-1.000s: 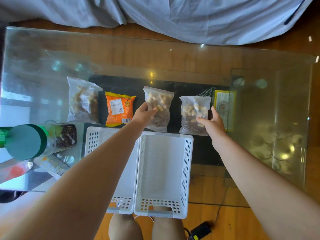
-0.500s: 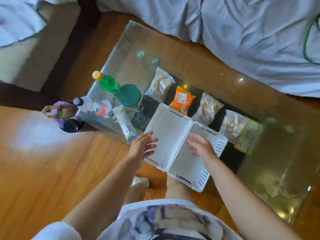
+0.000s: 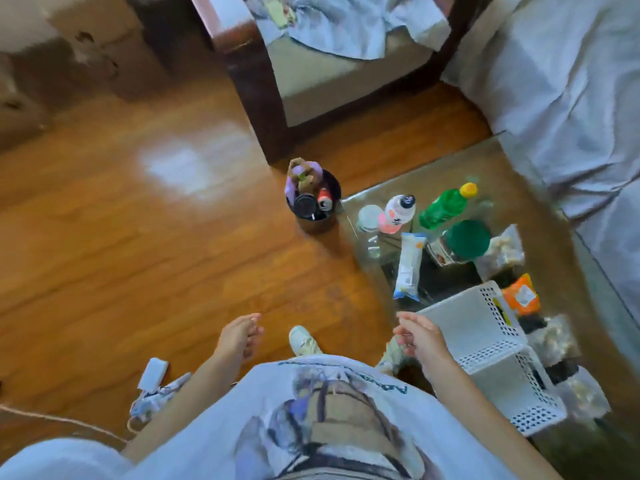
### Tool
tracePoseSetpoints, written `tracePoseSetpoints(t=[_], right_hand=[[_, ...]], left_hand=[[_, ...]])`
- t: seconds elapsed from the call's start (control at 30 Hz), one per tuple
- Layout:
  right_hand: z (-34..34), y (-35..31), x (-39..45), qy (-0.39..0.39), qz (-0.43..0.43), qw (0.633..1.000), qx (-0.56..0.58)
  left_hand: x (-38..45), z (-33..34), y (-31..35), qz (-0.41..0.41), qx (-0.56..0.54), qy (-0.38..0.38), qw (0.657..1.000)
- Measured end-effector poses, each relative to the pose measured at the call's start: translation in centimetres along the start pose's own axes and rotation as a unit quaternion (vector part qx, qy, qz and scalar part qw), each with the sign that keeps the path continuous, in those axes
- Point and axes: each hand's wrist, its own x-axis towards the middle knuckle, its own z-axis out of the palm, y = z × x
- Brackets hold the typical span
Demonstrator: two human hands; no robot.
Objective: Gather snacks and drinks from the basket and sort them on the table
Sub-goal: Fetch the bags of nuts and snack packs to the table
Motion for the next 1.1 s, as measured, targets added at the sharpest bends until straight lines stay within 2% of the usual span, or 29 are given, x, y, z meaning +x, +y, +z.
tracePoseSetpoints(t=[0.23, 0.47, 0.57, 0.63, 0.73, 0.83, 0.97, 1.1], right_hand=[[7.6, -4.1, -0.4, 0.009, 0.019, 0.998, -0.061], [16.8, -9.8, 1.8, 0.019, 0.028, 0.974, -0.222], [22.0, -13.6, 3.7, -0.024, 0.047, 0.956, -0.289], [24.9, -16.0, 4.7, -0.057, 0.042, 0.955, -0.289], [31.9, -21.1, 5.5, -0.064, 0.044, 0.946, -0.315], [39.3, -26.1, 5.2, -0.088, 0.054, 0.913, -0.394], [48.4, -30.5, 3.3, -0.159, -0.004, 0.869, -0.469], [56.8, -32.0, 1.1, -0.221, -0.122, 0.806, -0.536]], left_hand=[[2.1, -8.8, 0.2, -0.096, -0.059, 0.059, 0.992], [3.5, -12.2, 3.6, -0.094, -0.123, 0.062, 0.986], [5.1, -14.6, 5.5, -0.095, -0.184, 0.078, 0.975], [5.8, -16.0, 6.4, -0.1, -0.224, 0.097, 0.965], [6.7, -19.7, 8.2, -0.138, -0.288, 0.146, 0.936], [7.6, -22.5, 9.6, -0.146, -0.349, 0.161, 0.912], [8.5, -25.3, 10.0, -0.152, -0.436, 0.193, 0.866], [9.2, -27.4, 9.6, -0.178, -0.524, 0.23, 0.801]])
